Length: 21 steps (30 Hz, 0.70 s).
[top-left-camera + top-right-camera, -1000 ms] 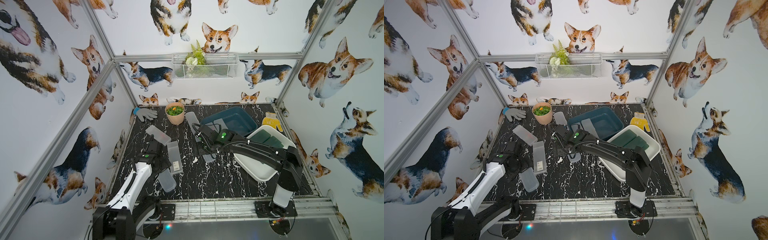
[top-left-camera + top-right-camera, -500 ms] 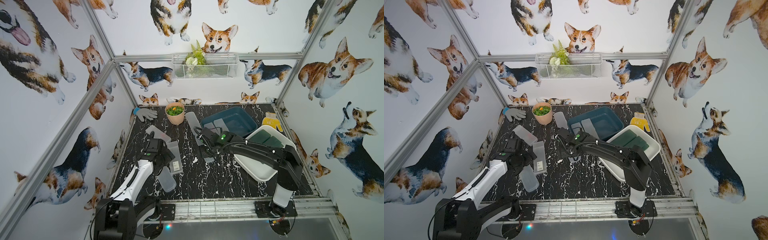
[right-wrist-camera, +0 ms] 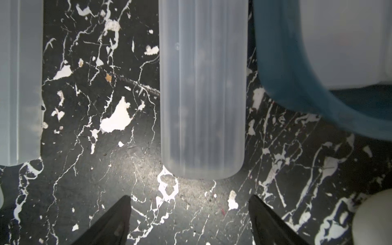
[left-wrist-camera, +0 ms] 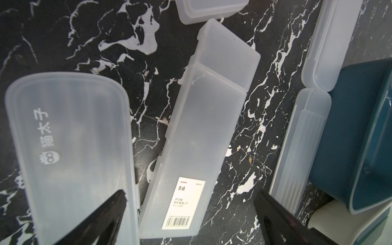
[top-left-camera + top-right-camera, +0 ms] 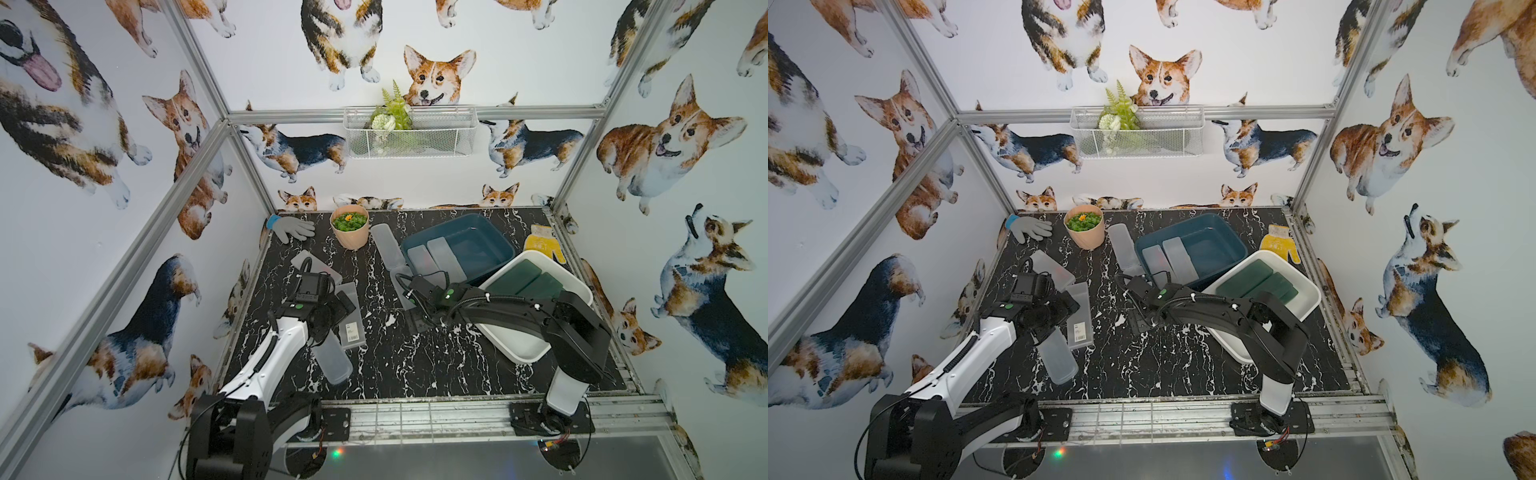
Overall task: Place the pencil cases by color into the storage box
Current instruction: Pick up the pencil case from the center of the board.
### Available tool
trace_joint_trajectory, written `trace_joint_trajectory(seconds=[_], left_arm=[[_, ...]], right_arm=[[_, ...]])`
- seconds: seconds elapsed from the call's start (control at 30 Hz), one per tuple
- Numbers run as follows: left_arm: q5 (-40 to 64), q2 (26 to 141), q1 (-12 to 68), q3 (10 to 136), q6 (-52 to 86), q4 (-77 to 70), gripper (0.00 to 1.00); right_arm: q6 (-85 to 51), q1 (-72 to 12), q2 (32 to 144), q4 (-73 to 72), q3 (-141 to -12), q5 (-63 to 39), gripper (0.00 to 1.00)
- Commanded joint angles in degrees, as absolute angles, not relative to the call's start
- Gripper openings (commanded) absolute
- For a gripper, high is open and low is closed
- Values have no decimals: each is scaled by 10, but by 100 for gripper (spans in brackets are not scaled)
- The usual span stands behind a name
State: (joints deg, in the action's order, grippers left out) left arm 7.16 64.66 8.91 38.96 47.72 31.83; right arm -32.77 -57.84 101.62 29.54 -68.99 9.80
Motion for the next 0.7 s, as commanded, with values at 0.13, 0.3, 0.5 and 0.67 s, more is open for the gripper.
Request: trace_joint_trajectory(seconds=[0.13,0.3,0.5,0.67], left_arm=[[59,648,92,419,456,354,96],[21,643,91,436,448,403,97],[-1,635,89,431,462,429,97],[-11,631,86,427,465,438,97]], right_arm=[[-284,-558,1036,208,-678,103,88],[-268,-551,1066,218,-697,98,88],[-254,-548,1100,219,-720,97,88],[-250,-542,1122,223,-733,88,87]])
